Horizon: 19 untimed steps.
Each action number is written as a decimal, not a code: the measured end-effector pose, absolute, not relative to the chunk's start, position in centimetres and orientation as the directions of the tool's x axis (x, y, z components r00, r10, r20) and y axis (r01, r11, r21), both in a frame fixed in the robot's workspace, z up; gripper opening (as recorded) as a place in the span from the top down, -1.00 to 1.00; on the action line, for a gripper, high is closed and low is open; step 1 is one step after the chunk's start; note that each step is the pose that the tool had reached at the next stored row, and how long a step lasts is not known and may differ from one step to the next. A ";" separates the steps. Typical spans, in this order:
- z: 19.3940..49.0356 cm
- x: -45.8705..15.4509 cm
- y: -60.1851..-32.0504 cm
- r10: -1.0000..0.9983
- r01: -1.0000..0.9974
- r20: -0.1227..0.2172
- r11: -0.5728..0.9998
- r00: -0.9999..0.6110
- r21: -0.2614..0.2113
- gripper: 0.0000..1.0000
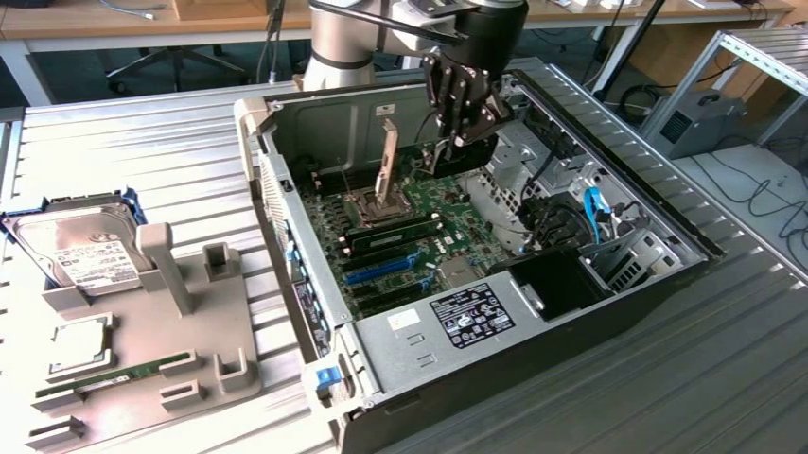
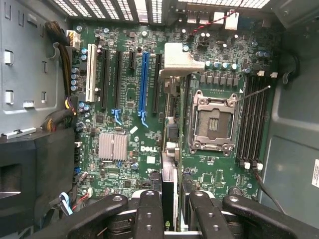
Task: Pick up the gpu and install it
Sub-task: 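Insert the gpu into the slot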
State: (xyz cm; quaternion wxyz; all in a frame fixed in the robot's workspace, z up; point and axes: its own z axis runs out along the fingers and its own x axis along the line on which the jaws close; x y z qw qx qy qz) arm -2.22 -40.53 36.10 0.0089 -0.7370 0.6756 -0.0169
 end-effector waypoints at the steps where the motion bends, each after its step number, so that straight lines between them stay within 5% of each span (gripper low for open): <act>1: 36.1 -2.2 -40.6 -0.996 -0.996 0.013 -0.087 0.087 -0.036 0.48; 19: 35.7 -2.2 -41.0 -0.996 -0.996 0.013 -0.087 0.087 -0.036 0.48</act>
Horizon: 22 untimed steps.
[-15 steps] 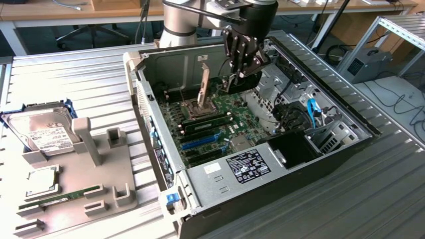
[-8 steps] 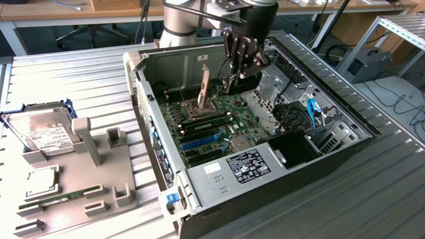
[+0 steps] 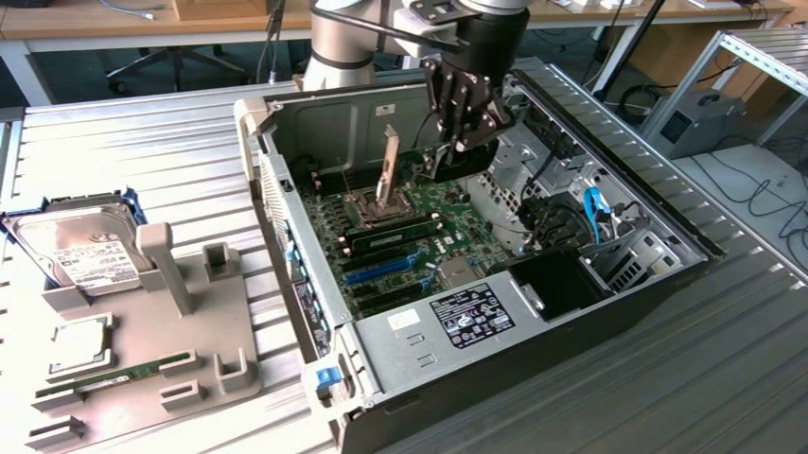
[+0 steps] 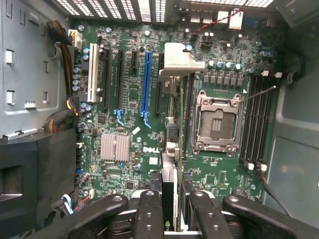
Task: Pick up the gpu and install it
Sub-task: 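Insert the gpu into the slot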
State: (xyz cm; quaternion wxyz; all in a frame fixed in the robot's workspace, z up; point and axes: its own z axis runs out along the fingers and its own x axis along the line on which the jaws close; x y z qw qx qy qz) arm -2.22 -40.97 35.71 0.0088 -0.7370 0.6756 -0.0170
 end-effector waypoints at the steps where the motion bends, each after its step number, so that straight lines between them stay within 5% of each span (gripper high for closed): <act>1: 35.7 -2.2 -41.0 -0.996 -0.996 0.013 -0.087 0.087 -0.036 0.48; 22: 33.5 -2.2 -43.4 -0.996 -0.996 0.013 -0.087 0.087 -0.036 0.48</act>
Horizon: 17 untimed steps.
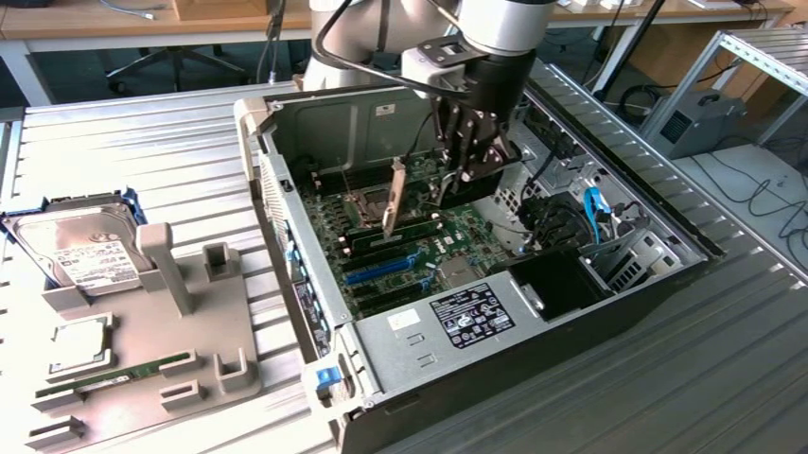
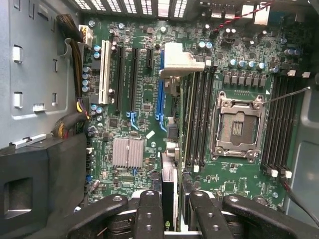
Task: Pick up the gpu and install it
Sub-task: 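Insert the gpu into the slot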
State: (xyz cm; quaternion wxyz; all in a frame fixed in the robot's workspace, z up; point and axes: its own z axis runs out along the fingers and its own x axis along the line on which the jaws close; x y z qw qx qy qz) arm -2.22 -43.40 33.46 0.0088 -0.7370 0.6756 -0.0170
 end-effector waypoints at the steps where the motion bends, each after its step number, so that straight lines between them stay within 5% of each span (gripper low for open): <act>1: 33.4 -2.2 -43.5 -0.996 -0.996 0.013 -0.087 0.087 -0.036 0.48; 17: 33.0 -2.4 -44.7 -0.996 -0.996 0.013 -0.087 0.087 -0.036 0.48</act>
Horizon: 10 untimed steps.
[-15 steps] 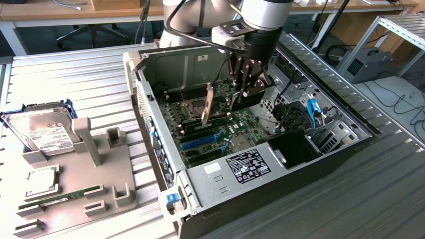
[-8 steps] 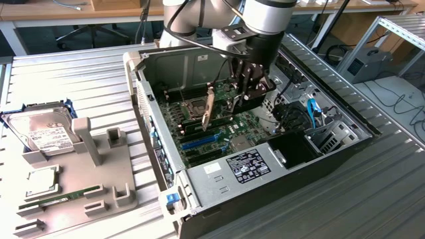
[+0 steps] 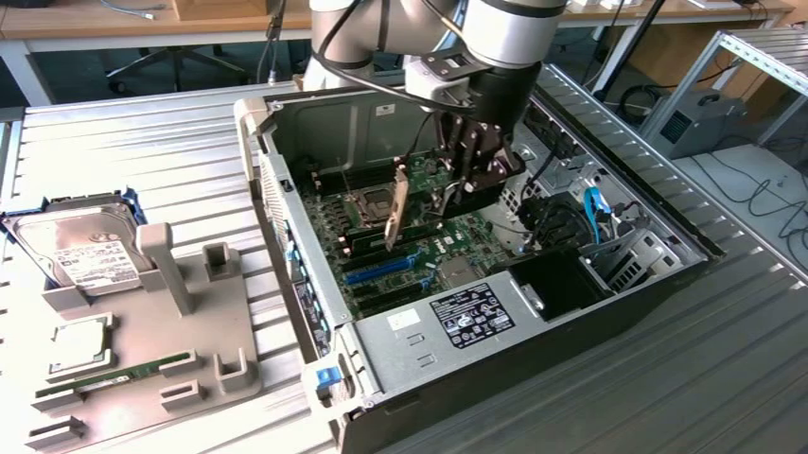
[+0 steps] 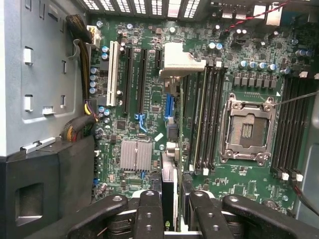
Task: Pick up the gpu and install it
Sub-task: 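Insert the gpu into the slot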
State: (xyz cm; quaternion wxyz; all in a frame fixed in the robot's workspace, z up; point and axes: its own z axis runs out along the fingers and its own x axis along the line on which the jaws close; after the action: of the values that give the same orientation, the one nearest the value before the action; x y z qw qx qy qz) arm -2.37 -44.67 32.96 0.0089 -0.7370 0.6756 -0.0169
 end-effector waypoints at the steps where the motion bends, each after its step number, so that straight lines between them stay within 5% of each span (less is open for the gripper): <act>1: 33.0 -2.4 -44.7 -0.996 -0.996 0.013 -0.087 0.087 -0.036 0.48; 10: 32.9 -2.5 -44.9 -0.996 -0.996 0.013 -0.087 0.087 -0.036 0.48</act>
State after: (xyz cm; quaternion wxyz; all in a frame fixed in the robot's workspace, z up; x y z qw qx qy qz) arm -2.45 -44.91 32.85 0.0088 -0.7371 0.6755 -0.0170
